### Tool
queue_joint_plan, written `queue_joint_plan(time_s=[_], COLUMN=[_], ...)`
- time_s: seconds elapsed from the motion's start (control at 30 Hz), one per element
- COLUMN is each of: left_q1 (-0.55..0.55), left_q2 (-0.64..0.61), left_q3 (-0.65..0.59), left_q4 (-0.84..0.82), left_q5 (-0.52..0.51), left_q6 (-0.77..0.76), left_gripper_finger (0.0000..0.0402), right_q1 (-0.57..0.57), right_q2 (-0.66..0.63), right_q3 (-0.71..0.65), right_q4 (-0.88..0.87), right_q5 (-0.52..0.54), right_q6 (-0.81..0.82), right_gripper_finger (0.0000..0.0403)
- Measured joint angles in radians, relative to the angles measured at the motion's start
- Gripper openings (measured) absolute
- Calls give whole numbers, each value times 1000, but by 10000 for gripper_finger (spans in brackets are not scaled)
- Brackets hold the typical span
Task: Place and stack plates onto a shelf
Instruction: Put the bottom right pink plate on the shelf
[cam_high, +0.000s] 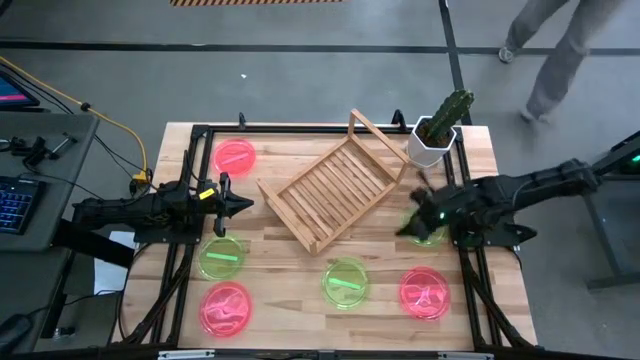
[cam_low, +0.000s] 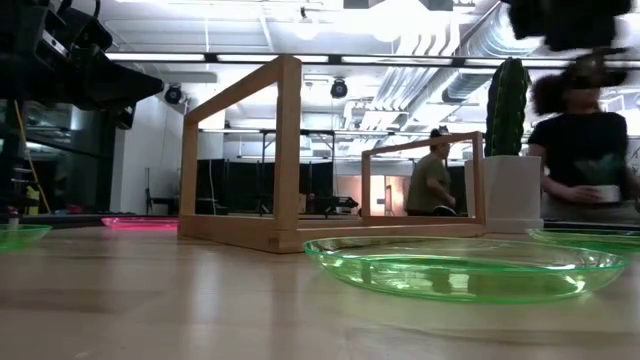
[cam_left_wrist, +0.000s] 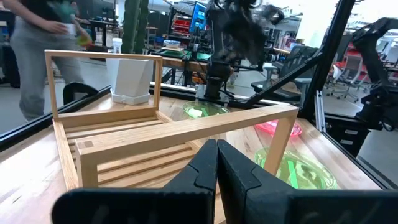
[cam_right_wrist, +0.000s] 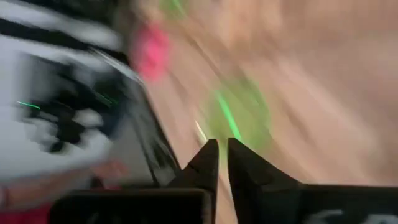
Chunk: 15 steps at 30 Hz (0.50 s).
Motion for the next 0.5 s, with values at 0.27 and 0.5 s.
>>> queue_joint_plan(time_s=[0.27,0.5], left_q1=[0,0], left_q2=[0,0], left_q3=[0,0], left_q4=[0,0], left_q5=[0,0], left_q6=[0,0], left_gripper_finger=[1,1], right_q1=[322,488], right_q2=[217,320], right_q3=[76,74], right_q4=[-260,-458], right_q5=[-97,-104], right_q6=[450,684], right_gripper_finger=[117,163])
